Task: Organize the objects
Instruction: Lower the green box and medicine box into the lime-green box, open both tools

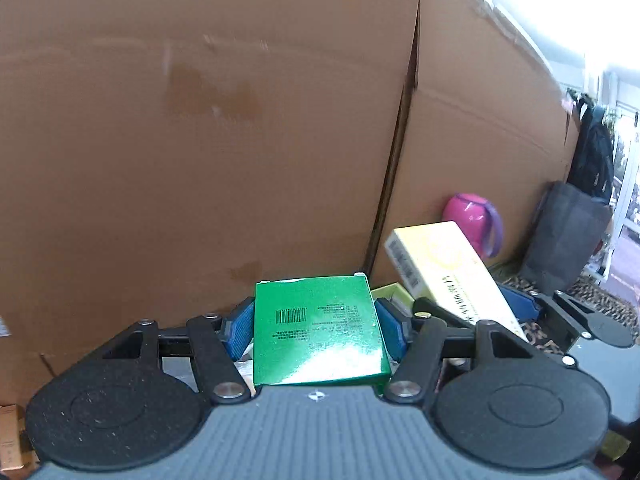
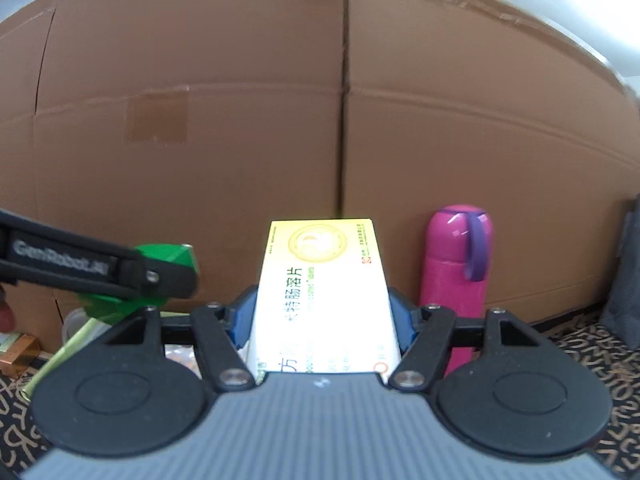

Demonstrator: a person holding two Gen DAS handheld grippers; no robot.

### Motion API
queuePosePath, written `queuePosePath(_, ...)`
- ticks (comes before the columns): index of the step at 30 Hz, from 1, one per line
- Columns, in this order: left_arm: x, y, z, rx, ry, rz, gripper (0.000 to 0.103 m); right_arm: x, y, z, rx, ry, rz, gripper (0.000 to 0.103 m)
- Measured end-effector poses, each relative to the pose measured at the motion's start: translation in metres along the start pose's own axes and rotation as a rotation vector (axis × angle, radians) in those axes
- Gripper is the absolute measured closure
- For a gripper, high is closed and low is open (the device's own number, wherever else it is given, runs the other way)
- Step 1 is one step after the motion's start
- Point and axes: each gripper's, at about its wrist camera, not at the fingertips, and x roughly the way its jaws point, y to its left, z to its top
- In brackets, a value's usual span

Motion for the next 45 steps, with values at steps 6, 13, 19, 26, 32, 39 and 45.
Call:
queuePosePath(6, 0.018, 0.017, -0.022, -0.051, 0.065, -0.001, 0.012, 0.027, -0.003, -0.035, -0.058, 0.069, -0.025, 0.011)
queuePosePath(13, -0.001, 0.007, -0.028, 0.002, 0.013, -0.035, 0.011, 0.013, -0.008, -0.045, -0.016, 0.052, -0.034, 0.000)
queuePosePath(19, -0.033, 0.003, -0.020, -0.004, -0.032, -0.029, 0.011, -0.020, 0.001, -0.027, -0.023, 0.005, -0.034, 0.000)
queuePosePath(26, -0.093, 0.003, -0.033, -0.030, -0.050, 0.043, 0.007, -0.064, 0.025, -0.023, -0.039, -0.011, -0.037, 0.000)
queuePosePath(32, -0.136, 0.011, -0.054, -0.017, -0.040, 0.141, 0.006, -0.093, 0.056, -0.034, 0.003, 0.033, 0.005, 0.000)
queuePosePath(39, -0.153, 0.039, -0.081, -0.025, -0.003, 0.212, 0.006, -0.112, 0.097, -0.064, -0.026, 0.127, 0.078, 0.000)
queuePosePath(45, -0.155, 0.070, -0.103, -0.095, 0.054, 0.268, 0.006, -0.108, 0.132, -0.086, -0.072, 0.231, 0.131, 0.000)
